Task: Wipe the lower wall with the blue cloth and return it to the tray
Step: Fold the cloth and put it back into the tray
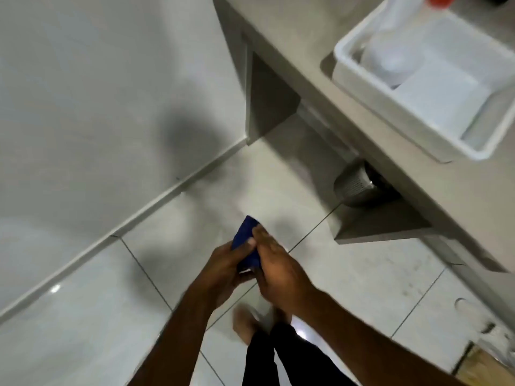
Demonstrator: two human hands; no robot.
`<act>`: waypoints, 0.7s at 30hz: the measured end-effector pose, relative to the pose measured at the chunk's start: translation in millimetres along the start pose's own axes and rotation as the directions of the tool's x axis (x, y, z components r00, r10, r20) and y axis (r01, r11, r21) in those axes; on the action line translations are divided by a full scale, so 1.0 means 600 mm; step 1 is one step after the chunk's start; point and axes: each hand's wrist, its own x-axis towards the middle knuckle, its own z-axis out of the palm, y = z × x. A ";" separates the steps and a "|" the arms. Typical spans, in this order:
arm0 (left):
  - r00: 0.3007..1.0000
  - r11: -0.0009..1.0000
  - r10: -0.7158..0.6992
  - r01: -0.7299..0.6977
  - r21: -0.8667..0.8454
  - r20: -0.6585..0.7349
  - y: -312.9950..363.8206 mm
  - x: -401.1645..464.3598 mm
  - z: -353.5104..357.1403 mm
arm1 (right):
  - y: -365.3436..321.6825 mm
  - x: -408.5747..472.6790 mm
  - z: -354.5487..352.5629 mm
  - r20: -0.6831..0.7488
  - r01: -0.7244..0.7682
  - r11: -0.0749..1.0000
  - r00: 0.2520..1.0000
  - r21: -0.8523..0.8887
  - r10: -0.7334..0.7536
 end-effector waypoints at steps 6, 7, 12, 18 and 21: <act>0.943 0.931 0.296 -0.321 0.176 0.154 0.180 -0.229 0.088 | -0.144 -0.146 -0.263 -0.053 -0.053 0.906 0.995 0.420 0.083; 0.925 0.917 0.313 -0.353 0.185 0.214 0.200 -0.249 0.098 | -0.150 -0.159 -0.288 -0.066 -0.084 0.810 0.986 0.580 0.150; 0.872 0.855 0.325 -0.436 0.280 0.366 0.263 -0.289 0.178 | -0.152 -0.199 -0.351 -0.083 -0.015 0.490 0.981 0.872 0.178; 0.866 0.687 0.460 -0.488 0.538 0.197 0.296 -0.252 0.296 | -0.097 -0.206 -0.437 -0.321 0.028 0.584 0.855 0.812 0.407; 0.821 0.578 0.549 -0.509 0.638 0.158 0.325 -0.194 0.385 | -0.043 -0.182 -0.514 -0.428 0.006 0.673 0.775 0.740 0.464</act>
